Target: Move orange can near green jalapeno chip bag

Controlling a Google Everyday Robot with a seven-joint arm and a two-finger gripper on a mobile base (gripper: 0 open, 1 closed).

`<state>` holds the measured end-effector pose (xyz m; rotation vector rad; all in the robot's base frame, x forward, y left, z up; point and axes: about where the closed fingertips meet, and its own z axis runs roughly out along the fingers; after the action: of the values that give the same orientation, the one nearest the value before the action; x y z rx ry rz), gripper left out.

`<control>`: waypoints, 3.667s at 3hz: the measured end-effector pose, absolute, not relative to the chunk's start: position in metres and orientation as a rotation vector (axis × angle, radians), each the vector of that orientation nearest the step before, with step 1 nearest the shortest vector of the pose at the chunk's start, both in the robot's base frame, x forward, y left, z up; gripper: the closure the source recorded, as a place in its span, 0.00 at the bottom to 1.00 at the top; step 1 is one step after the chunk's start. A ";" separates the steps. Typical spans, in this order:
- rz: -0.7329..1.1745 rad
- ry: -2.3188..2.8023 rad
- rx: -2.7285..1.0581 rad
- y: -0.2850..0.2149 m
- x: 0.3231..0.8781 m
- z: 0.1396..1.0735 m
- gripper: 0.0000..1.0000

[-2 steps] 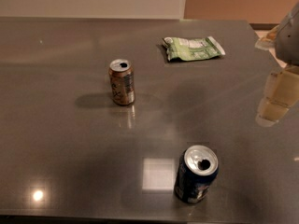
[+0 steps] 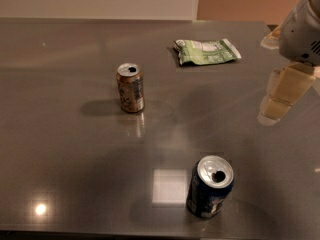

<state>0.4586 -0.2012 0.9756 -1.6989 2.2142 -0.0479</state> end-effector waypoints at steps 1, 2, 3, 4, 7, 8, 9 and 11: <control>0.034 2.172 -1.687 -0.164 0.490 0.965 0.00; 0.084 2.144 -1.678 -0.139 0.509 0.958 0.00; 0.203 2.062 -1.671 -0.056 0.538 0.945 0.00; 0.260 2.016 -1.670 -0.015 0.547 0.941 0.00; 0.371 1.953 -1.689 0.066 0.566 0.917 0.00; 0.373 1.958 -1.707 0.072 0.566 0.909 0.18; 0.370 1.958 -1.718 0.075 0.569 0.905 0.41; 0.342 1.988 -1.677 0.053 0.587 0.922 0.87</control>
Offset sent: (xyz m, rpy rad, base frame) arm 0.0936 0.1915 -0.0374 0.2719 0.0002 0.1088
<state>0.5866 0.0534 0.9216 -1.6765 1.9884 0.3425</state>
